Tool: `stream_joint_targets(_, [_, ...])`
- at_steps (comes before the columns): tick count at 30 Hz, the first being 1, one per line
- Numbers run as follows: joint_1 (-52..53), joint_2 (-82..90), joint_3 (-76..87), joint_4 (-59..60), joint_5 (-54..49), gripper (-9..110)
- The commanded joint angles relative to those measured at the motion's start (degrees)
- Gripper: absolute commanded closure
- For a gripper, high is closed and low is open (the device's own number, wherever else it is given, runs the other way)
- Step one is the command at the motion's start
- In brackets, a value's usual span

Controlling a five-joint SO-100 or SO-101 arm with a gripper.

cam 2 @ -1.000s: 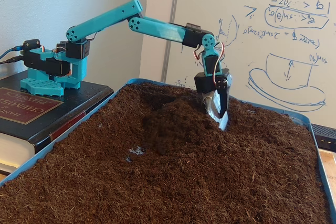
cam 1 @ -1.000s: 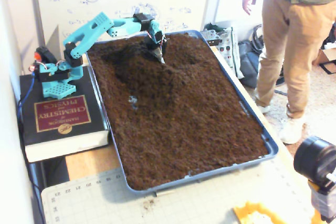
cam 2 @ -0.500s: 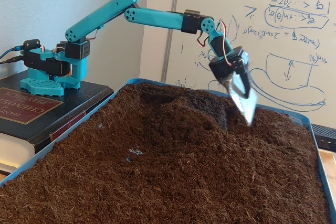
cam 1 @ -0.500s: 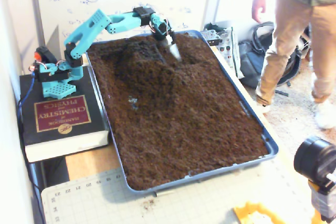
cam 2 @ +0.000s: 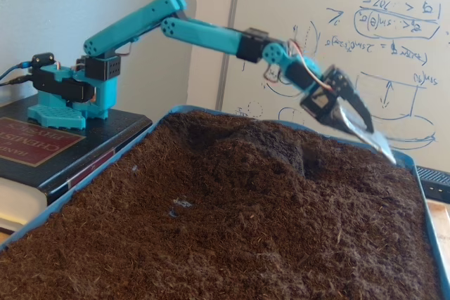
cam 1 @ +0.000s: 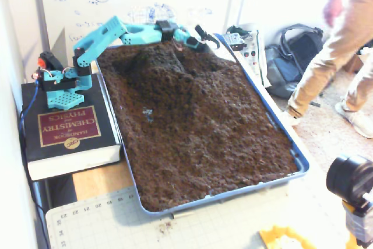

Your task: Build a berm.

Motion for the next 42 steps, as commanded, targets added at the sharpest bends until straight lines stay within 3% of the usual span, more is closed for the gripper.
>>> stream_joint_targets(1, [1.0,1.6,-2.5,-6.4,-1.8,101])
stream_joint_targets(9, [2.3,-8.8,-2.5,-18.5,-2.2,101])
stream_joint_targets(19, [5.3,-18.1,-1.5,-18.9,-2.2,101])
stream_joint_targets(32, [5.4,-16.5,-2.5,17.1,-1.3,101])
stream_joint_targets(42, [5.4,-15.3,-1.6,29.5,-1.3,101])
